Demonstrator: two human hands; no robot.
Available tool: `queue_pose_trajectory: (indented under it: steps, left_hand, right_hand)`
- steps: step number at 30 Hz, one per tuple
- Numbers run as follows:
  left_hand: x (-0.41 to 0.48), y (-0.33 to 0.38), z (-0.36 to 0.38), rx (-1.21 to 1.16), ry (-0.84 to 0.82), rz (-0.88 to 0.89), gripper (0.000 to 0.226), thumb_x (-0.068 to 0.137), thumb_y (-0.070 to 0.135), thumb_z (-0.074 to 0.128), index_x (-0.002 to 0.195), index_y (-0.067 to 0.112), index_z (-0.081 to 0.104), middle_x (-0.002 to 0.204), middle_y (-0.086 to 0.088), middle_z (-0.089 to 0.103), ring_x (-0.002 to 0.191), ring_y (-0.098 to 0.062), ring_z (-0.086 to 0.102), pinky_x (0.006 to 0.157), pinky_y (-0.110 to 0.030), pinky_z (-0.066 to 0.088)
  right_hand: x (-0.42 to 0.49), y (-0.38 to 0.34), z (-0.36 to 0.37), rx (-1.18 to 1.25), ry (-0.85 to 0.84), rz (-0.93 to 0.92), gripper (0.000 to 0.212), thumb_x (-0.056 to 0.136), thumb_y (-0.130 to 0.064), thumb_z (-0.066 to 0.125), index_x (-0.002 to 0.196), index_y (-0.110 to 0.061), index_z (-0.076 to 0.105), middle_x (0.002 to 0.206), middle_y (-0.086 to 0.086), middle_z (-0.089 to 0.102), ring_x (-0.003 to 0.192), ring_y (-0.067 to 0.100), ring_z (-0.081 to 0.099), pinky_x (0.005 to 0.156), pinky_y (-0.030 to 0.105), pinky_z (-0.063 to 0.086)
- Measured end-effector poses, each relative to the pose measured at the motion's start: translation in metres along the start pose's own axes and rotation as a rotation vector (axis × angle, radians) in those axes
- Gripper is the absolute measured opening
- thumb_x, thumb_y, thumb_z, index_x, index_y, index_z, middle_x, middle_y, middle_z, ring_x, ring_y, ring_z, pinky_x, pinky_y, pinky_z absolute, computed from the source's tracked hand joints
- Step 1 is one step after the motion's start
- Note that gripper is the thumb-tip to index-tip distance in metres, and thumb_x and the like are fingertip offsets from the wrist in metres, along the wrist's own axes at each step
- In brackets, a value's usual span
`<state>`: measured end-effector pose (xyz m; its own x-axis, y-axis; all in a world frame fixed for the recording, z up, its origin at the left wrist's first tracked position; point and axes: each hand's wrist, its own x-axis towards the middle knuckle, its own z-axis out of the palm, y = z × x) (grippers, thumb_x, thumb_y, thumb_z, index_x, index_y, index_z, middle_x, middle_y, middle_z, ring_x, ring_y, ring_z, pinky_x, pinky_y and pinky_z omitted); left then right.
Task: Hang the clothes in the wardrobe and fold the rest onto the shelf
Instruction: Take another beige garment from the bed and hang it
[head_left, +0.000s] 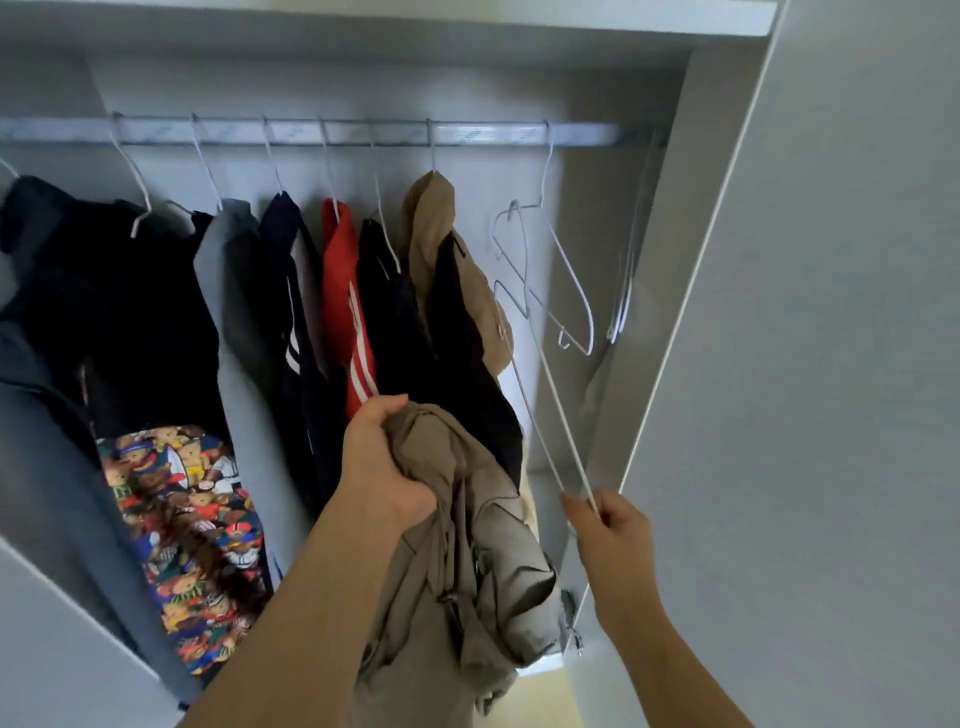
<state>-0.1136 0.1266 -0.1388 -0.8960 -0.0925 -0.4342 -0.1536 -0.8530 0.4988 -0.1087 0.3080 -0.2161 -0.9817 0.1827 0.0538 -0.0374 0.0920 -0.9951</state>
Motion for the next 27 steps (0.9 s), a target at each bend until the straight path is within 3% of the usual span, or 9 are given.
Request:
queue_pose_trajectory:
  steps: [3,6,10,14,17,20,22,25,27]
  left_hand:
    - [-0.016,-0.022,-0.007,0.134,0.019,-0.051,0.020,0.081,0.031,0.063,0.073,0.012,0.063,0.072,-0.003,0.061,0.066,-0.017,0.060,0.077,-0.032,0.052]
    - [-0.035,-0.046,-0.014,0.320,0.031,-0.118,0.028,0.079,0.039,0.068,0.075,0.011,0.064,0.071,-0.005,0.062,0.067,-0.020,0.062,0.082,-0.037,0.052]
    - [-0.057,-0.067,-0.032,0.355,0.022,-0.088,0.049,0.080,0.050,0.062,0.060,0.006,0.073,0.066,-0.011,0.070,0.057,-0.024,0.069,0.064,-0.040,0.050]
    - [-0.066,-0.073,-0.055,0.322,0.053,-0.053,0.069,0.085,0.060,0.049,0.041,0.010,0.068,0.057,-0.010,0.068,0.049,-0.023,0.067,0.060,-0.040,0.045]
    - [-0.070,-0.073,-0.059,0.377,0.046,-0.053,0.062,0.084,0.062,0.050,0.049,0.014,0.069,0.059,-0.007,0.068,0.051,-0.020,0.067,0.059,-0.035,0.051]
    - [-0.074,-0.076,-0.052,0.521,0.026,-0.105,0.053,0.076,0.063,0.060,0.079,0.011,0.070,0.073,-0.010,0.069,0.063,-0.022,0.069,0.059,-0.034,0.056]
    - [-0.076,-0.079,-0.048,0.590,0.037,-0.132,0.052,0.073,0.060,0.065,0.088,0.011,0.068,0.075,-0.011,0.069,0.069,-0.025,0.068,0.063,-0.036,0.056]
    - [-0.076,-0.078,-0.049,0.622,0.084,-0.151,0.046,0.077,0.052,0.066,0.076,0.007,0.071,0.070,-0.012,0.071,0.068,-0.026,0.068,0.065,-0.040,0.051]
    - [-0.076,-0.077,-0.053,0.633,0.100,-0.137,0.041,0.079,0.045,0.067,0.060,0.009,0.069,0.067,-0.009,0.068,0.062,-0.024,0.067,0.068,-0.041,0.050]
  right_hand:
    - [-0.026,0.006,-0.028,-0.052,-0.064,0.000,0.044,0.082,-0.010,0.064,0.056,-0.012,0.029,0.056,0.006,0.022,0.054,0.016,0.024,0.053,0.026,0.023]
    - [-0.054,0.017,-0.047,-0.144,-0.159,-0.024,0.045,0.082,-0.012,0.064,0.053,-0.014,0.030,0.051,-0.002,0.022,0.051,0.014,0.025,0.053,0.025,0.023]
    - [-0.088,0.026,-0.053,-0.286,-0.310,-0.068,0.045,0.083,-0.017,0.062,0.041,-0.026,0.045,0.037,-0.009,0.034,0.038,0.006,0.031,0.044,0.013,0.022]
    - [-0.117,0.043,-0.067,-0.405,-0.432,-0.060,0.046,0.083,-0.023,0.061,0.042,-0.033,0.046,0.039,-0.010,0.037,0.040,0.005,0.028,0.050,0.020,0.026]
    - [-0.133,0.054,-0.083,-0.529,-0.636,-0.004,0.048,0.082,-0.024,0.062,0.038,-0.029,0.045,0.037,-0.010,0.036,0.037,0.004,0.033,0.050,0.015,0.027]
    - [-0.142,0.061,-0.093,-0.687,-0.771,0.005,0.049,0.082,-0.026,0.062,0.037,-0.027,0.045,0.038,-0.010,0.038,0.040,0.002,0.038,0.052,0.010,0.031]
    - [-0.145,0.061,-0.096,-0.751,-0.819,-0.021,0.043,0.083,-0.027,0.061,0.041,-0.030,0.051,0.041,-0.014,0.044,0.046,0.001,0.041,0.055,0.008,0.034]
    - [-0.144,0.059,-0.098,-0.831,-0.816,-0.068,0.031,0.082,-0.027,0.058,0.055,-0.017,0.048,0.060,-0.001,0.048,0.061,0.012,0.044,0.063,0.025,0.041]
    - [-0.146,0.060,-0.100,-0.864,-0.827,-0.072,0.037,0.083,-0.027,0.058,0.053,-0.014,0.039,0.057,0.001,0.040,0.057,0.011,0.039,0.055,0.019,0.034]
